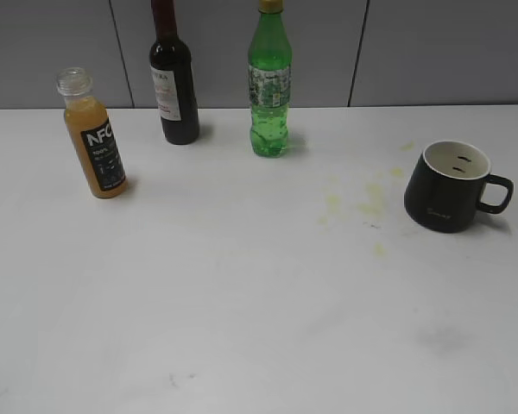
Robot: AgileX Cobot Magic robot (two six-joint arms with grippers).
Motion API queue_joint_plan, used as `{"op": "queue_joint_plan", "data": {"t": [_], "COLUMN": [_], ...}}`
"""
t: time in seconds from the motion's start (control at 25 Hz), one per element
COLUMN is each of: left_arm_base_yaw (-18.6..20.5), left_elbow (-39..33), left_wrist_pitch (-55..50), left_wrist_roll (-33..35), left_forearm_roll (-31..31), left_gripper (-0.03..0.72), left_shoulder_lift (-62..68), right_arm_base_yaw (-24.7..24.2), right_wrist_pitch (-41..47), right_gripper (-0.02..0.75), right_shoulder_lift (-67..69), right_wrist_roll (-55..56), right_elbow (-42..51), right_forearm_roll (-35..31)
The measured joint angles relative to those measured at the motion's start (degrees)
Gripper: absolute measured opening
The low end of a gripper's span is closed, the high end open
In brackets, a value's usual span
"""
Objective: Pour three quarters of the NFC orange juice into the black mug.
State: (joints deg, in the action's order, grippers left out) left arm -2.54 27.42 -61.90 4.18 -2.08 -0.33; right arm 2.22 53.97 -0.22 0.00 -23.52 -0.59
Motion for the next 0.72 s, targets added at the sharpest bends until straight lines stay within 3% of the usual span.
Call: {"op": "queue_joint_plan", "data": {"t": [0.72], "left_arm_base_yaw": [0.0], "left_elbow": [0.0], "left_wrist_pitch": [0.0], "left_wrist_roll": [0.0], "left_forearm_roll": [0.0], "left_gripper": [0.236], "left_shoulder_lift": [0.0], "right_arm_base_yaw": [0.0], "right_wrist_pitch": [0.0], "right_gripper": [0.592], "right_shoulder_lift": [0.0], "right_wrist_roll": [0.0], "right_elbow": [0.0], "right_forearm_roll": [0.0]}}
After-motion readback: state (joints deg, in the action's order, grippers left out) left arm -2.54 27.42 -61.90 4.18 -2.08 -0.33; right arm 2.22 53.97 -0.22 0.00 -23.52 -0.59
